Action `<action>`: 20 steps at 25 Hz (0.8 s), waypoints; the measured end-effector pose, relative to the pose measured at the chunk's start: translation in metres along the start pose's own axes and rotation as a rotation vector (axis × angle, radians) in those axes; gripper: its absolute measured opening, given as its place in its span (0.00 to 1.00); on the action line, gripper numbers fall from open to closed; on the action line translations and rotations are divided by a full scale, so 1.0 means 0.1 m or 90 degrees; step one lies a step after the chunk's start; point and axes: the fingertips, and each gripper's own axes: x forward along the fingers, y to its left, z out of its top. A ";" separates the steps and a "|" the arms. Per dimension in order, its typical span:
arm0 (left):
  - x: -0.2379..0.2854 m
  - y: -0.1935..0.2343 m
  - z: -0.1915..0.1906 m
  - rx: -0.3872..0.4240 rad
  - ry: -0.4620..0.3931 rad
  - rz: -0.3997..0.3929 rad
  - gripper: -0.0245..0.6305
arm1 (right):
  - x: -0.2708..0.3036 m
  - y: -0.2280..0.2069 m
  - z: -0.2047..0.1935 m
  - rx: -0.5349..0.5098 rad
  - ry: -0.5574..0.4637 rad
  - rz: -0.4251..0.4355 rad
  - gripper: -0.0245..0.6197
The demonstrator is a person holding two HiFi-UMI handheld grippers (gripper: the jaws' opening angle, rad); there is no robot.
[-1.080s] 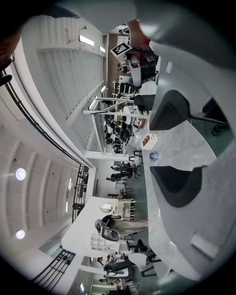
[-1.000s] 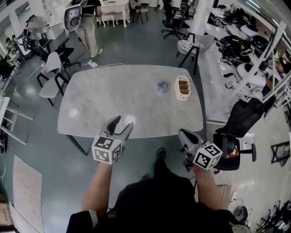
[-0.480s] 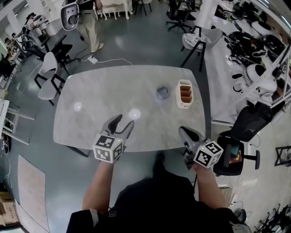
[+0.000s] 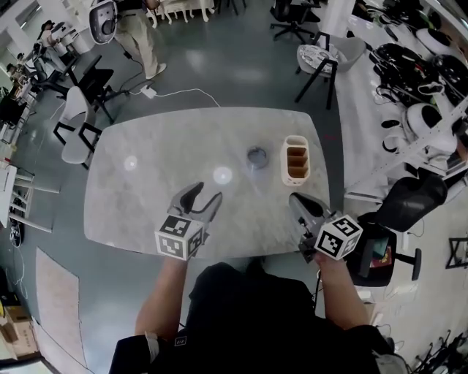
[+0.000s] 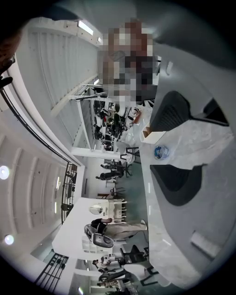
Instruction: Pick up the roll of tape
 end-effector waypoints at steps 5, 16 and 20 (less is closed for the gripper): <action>0.09 0.14 0.12 0.015 0.002 -0.016 0.39 | 0.19 0.06 0.05 0.006 0.006 -0.002 0.06; 0.29 0.38 0.30 0.060 -0.016 -0.101 0.37 | 0.66 0.32 0.18 -0.005 -0.002 -0.050 0.06; 0.51 0.38 0.31 0.089 -0.009 -0.128 0.37 | 0.76 0.27 0.16 -0.007 0.013 -0.055 0.06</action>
